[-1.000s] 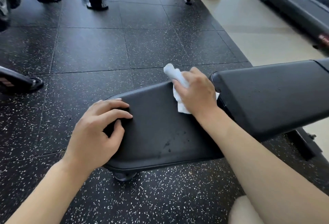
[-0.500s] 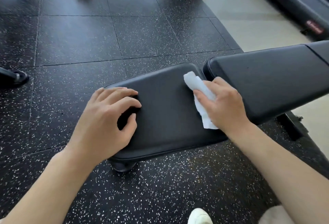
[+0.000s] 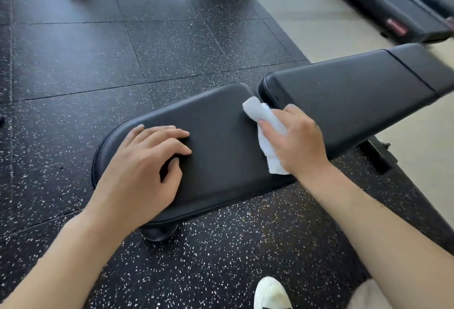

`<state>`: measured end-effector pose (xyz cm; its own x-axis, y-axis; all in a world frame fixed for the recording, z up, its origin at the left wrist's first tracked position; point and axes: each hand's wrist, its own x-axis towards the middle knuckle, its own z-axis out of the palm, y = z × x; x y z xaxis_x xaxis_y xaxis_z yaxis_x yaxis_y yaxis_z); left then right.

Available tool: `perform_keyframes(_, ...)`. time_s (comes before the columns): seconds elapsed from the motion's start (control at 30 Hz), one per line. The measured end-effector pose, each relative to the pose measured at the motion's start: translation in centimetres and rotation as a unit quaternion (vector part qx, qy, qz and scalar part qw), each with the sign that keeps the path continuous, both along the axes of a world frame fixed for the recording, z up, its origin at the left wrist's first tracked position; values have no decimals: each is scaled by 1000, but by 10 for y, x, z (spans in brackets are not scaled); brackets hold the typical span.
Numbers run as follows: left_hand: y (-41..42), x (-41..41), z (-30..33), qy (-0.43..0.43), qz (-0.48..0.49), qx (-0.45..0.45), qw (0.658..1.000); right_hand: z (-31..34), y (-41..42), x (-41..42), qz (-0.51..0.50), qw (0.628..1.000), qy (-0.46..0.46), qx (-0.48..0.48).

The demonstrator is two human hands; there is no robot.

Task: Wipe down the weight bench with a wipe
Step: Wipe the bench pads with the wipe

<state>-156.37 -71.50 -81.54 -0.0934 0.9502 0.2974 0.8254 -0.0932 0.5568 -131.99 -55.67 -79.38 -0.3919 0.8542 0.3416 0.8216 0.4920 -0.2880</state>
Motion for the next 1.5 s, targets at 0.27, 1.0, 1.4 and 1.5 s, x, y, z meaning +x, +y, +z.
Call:
perform_keyframes(0.27, -13, -34, -4, -31, -11, 10, 999, -7, -106, -70, 209, 978, 10, 7)
perform_keyframes(1.0, -16, -41, -18, -40, 13, 33, 999, -8, -58, -72, 179, 984, -3, 10)
perform_keyframes(1.4, 25, 1, 17, 40, 12, -78, 996, 9, -47, -42, 301, 952, -36, -35)
perform_keyframes(1.5, 34, 14, 15, 87, -8, -83, 993, 14, -23, 9, 310, 948, -49, -56)
